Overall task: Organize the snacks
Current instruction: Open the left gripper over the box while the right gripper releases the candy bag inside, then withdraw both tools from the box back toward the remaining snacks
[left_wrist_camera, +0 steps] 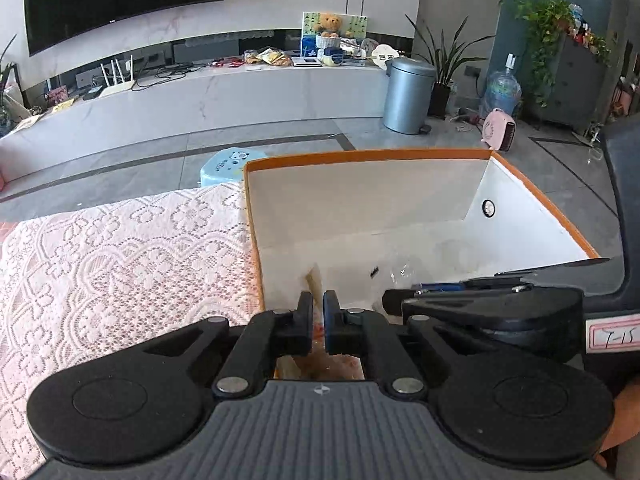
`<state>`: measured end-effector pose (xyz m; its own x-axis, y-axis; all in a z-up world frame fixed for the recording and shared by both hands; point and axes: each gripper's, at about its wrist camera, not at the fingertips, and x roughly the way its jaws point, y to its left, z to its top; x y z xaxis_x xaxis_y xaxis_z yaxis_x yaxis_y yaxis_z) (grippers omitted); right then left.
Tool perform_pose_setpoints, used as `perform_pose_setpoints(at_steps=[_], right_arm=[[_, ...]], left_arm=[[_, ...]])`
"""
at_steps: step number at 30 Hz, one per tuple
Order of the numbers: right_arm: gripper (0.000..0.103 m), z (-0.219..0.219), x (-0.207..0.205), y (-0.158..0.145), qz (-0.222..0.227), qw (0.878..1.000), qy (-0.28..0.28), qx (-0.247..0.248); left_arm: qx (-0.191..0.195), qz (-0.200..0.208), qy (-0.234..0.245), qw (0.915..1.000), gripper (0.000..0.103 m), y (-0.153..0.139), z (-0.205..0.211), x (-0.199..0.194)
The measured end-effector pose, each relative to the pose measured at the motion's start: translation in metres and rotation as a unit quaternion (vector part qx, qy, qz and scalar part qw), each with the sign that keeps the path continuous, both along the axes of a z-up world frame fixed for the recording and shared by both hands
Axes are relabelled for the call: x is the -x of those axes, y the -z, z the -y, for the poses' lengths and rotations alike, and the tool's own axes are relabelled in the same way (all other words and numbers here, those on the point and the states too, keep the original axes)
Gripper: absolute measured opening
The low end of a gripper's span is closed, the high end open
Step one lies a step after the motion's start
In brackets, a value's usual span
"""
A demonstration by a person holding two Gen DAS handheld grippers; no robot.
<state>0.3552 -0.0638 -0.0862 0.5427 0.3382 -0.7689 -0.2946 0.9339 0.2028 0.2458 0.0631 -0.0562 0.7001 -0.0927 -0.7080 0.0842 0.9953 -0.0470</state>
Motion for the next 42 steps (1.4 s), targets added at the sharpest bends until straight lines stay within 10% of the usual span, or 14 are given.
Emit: perform_pose_setpoints(at_steps=[15, 42], right_arm=[[0.046, 0.011, 0.018, -0.019, 0.020, 1.000, 0.014, 0.019], [0.089, 0.109, 0.206, -0.110, 0.093, 0.994, 0.011, -0.051]], left_arm=[[0.003, 0.033, -0.042, 0.9986, 0.063, -0.031, -0.010, 0.023], [0.146, 0.062, 0.019, 0.9872, 0.085, -0.092, 0.017, 0.155]])
